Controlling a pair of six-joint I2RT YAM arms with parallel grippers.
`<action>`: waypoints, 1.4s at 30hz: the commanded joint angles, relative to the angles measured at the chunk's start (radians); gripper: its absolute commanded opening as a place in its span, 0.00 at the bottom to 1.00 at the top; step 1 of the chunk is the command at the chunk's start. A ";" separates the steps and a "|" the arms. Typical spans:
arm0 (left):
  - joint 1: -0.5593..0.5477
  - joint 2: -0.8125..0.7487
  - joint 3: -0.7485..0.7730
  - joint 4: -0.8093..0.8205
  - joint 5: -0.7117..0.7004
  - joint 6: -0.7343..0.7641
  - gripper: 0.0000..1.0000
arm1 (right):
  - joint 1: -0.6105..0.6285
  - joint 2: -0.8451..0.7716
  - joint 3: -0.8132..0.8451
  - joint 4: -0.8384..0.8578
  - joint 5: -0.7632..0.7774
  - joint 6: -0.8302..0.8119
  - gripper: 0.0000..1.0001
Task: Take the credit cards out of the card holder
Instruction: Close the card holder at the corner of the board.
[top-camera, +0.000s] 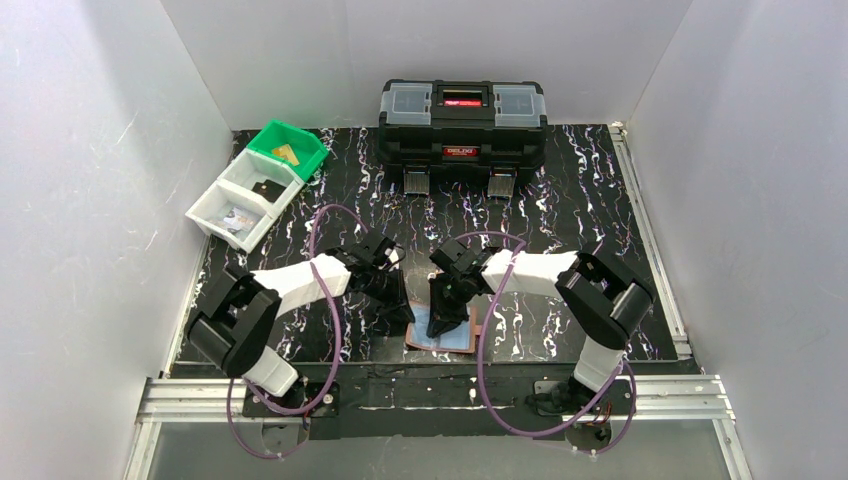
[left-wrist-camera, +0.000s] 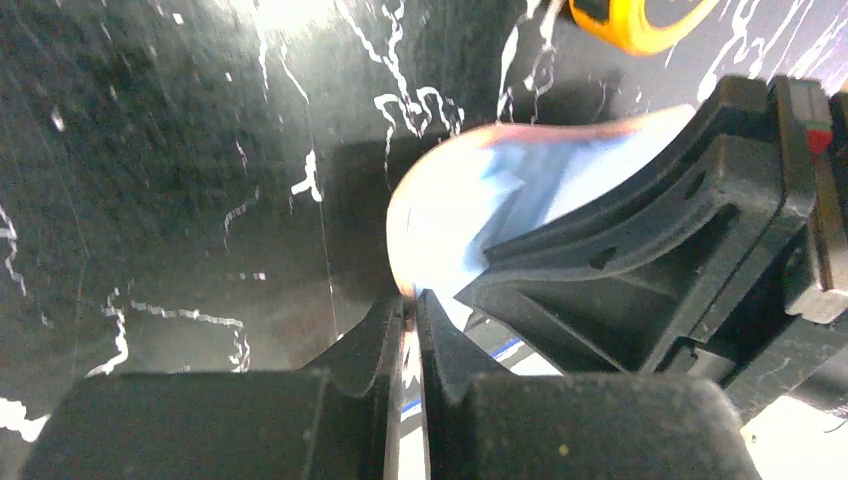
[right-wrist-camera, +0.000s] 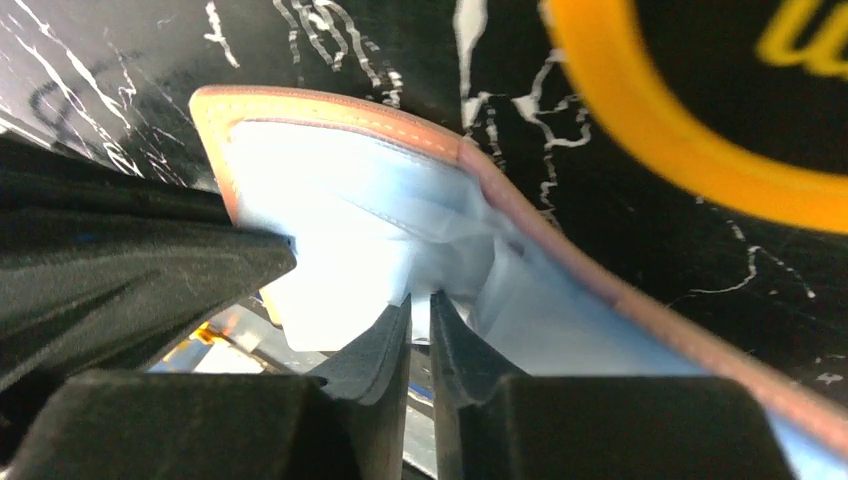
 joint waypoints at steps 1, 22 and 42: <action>-0.013 -0.107 0.057 -0.189 -0.113 0.018 0.00 | 0.024 -0.050 0.055 -0.090 0.114 -0.065 0.27; -0.017 -0.156 0.184 -0.416 -0.243 0.083 0.09 | 0.023 -0.209 0.025 -0.232 0.331 -0.058 0.46; -0.018 -0.140 0.190 -0.416 -0.242 0.077 0.10 | 0.023 -0.273 0.001 -0.273 0.411 -0.040 0.50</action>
